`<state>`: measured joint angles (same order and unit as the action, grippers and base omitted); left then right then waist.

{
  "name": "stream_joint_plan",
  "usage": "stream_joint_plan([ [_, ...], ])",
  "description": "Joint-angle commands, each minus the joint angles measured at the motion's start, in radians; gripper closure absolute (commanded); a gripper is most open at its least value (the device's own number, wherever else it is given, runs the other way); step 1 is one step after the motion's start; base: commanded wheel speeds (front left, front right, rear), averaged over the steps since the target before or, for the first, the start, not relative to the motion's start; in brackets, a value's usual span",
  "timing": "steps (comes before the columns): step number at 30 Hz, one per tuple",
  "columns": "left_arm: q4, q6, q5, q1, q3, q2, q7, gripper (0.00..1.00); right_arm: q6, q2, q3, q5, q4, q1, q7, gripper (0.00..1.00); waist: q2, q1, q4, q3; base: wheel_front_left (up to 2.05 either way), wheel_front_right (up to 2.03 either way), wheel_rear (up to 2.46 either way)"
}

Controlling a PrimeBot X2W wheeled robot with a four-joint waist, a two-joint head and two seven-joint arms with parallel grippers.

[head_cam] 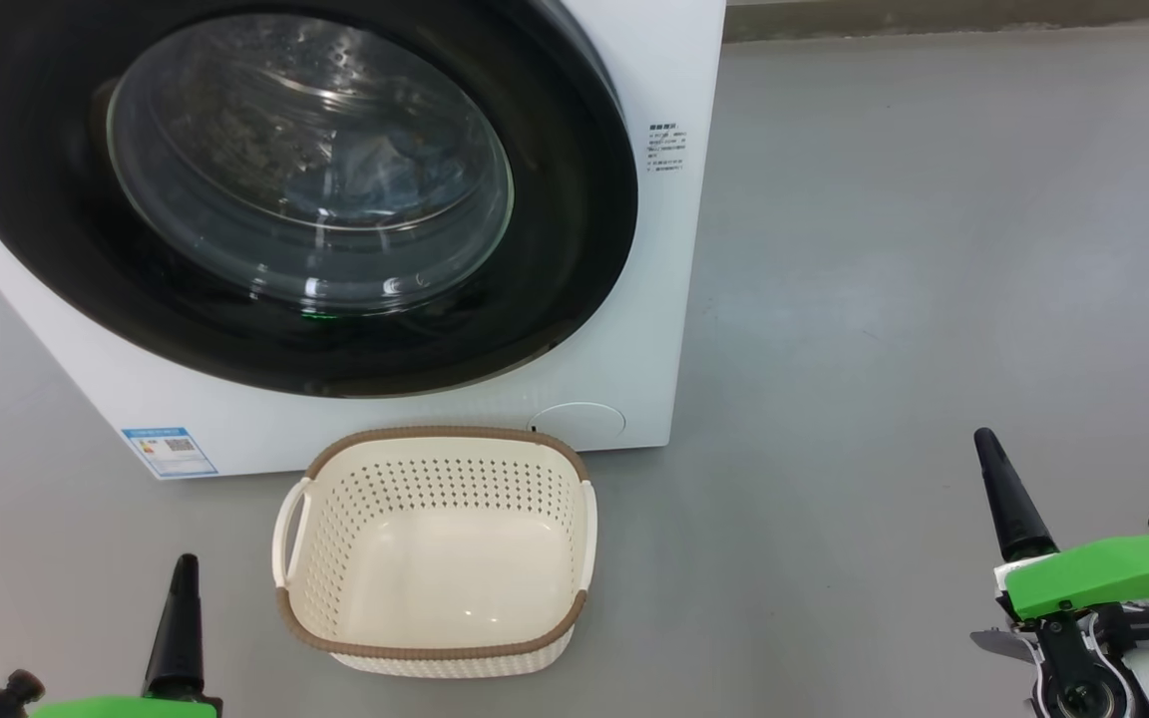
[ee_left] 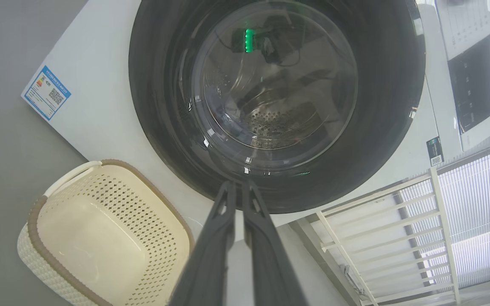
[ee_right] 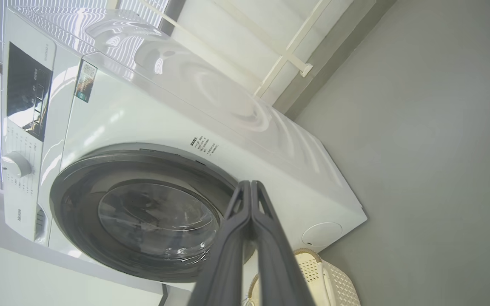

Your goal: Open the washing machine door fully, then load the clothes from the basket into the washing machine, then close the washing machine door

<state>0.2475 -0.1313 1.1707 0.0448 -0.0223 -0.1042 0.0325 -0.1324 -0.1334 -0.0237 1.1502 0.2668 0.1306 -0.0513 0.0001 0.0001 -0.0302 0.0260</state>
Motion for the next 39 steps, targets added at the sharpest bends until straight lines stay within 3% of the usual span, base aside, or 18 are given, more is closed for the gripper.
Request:
stream_joint_plan([
  [1,-0.013,0.000,0.035,0.046,-0.029,-0.005,-0.009,1.00,0.001,-0.007,0.005,0.046,-0.024,0.000,0.012,1.00,-0.0001,0.0000,0.001,-0.001,0.00,0.00,0.00],
  [39,-0.004,0.001,0.354,0.060,-0.079,0.042,-0.118,1.00,0.001,0.055,0.097,0.384,-0.023,-0.019,0.123,1.00,-0.0001,0.0000,0.024,-0.018,0.00,0.00,0.00],
])
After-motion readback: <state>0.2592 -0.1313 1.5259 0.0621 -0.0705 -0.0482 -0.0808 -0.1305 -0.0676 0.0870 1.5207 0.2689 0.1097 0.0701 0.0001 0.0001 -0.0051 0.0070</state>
